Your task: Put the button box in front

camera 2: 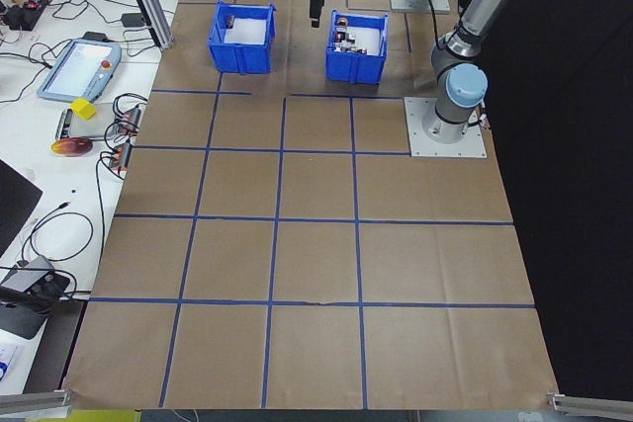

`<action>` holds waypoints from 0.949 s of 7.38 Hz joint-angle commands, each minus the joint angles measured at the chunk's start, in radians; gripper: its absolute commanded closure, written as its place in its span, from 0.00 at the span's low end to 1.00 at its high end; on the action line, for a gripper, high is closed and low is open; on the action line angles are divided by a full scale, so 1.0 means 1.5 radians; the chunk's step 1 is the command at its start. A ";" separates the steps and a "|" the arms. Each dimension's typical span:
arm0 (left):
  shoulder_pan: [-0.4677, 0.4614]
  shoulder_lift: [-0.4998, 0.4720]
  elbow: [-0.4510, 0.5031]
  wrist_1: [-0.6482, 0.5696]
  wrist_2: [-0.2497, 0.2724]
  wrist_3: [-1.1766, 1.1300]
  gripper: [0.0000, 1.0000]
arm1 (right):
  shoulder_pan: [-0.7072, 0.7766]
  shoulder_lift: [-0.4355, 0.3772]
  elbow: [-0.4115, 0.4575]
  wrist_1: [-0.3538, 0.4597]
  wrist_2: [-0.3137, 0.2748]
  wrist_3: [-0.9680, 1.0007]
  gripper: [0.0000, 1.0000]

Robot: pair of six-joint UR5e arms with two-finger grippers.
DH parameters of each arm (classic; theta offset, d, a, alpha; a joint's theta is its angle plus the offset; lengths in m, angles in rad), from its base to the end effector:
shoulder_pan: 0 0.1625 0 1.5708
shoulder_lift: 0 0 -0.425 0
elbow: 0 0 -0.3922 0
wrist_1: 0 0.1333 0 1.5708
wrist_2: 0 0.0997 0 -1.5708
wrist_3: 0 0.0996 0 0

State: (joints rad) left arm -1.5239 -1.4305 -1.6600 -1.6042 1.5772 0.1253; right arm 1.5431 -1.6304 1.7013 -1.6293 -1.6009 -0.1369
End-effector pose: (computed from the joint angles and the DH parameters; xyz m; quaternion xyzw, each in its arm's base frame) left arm -0.1122 -0.4394 0.5055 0.0392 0.9992 -0.0085 0.0040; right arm 0.1174 -0.4678 0.4582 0.0547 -0.9984 -0.0074 0.0145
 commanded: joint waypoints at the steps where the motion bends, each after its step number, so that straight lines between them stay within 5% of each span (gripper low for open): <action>1: -0.011 0.011 -0.005 -0.004 -0.012 -0.167 0.01 | 0.004 0.066 -0.059 0.000 0.003 -0.008 0.00; 3: -0.034 0.009 -0.032 -0.007 -0.024 -0.389 0.01 | 0.029 0.146 -0.149 0.012 0.008 -0.067 0.00; 7: -0.103 0.041 -0.141 0.074 -0.025 -0.668 0.01 | 0.112 0.254 -0.220 -0.027 0.008 -0.338 0.00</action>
State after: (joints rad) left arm -1.6619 -1.3849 -1.8332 -1.5316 1.5414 -0.7353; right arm 1.6752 -1.3042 1.4217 -1.6587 -1.5895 -0.5208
